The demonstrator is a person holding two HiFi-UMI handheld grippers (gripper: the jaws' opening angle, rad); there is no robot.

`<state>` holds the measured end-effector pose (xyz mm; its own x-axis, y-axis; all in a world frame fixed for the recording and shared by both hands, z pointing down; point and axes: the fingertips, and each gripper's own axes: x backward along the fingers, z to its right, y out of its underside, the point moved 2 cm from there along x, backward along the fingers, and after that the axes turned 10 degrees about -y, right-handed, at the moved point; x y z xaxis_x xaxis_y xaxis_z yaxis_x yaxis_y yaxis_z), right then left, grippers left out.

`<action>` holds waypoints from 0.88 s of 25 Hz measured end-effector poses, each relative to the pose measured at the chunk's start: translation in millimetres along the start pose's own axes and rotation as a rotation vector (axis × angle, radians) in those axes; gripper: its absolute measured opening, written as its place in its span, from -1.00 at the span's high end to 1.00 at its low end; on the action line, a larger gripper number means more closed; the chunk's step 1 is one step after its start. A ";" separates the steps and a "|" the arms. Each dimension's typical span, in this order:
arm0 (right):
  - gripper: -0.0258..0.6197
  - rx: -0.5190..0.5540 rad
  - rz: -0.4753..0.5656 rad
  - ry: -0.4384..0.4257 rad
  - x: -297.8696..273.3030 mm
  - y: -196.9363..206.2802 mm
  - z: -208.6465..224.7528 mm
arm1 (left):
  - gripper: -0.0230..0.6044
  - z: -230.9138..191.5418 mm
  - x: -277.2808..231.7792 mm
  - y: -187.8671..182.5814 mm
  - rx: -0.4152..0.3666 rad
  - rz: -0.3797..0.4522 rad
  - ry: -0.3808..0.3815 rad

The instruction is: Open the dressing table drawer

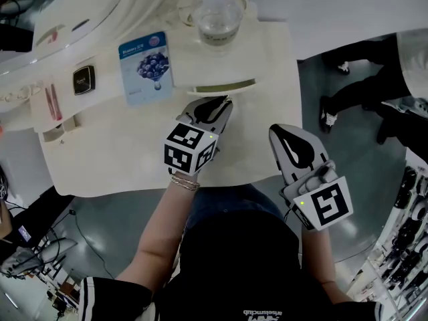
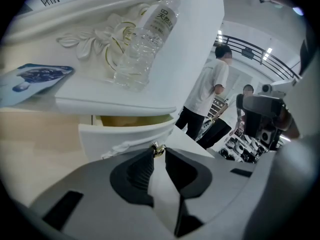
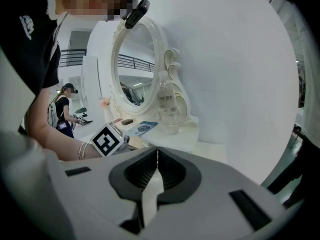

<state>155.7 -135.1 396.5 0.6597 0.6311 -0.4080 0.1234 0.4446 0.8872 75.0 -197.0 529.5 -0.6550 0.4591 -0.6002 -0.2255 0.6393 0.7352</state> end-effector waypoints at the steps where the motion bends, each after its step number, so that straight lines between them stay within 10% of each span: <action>1: 0.86 0.004 -0.004 0.000 0.7 1.0 -1.0 | 0.66 1.1 0.9 1.0 0.000 -0.001 0.002; 22: 0.86 0.012 0.007 -0.013 4.3 4.7 -24.3 | 0.66 14.4 15.7 22.0 0.001 -0.018 0.022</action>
<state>141.1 -114.8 393.7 0.6705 0.6257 -0.3987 0.1276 0.4322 0.8927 70.2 -166.9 531.7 -0.6668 0.4334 -0.6062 -0.2366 0.6483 0.7237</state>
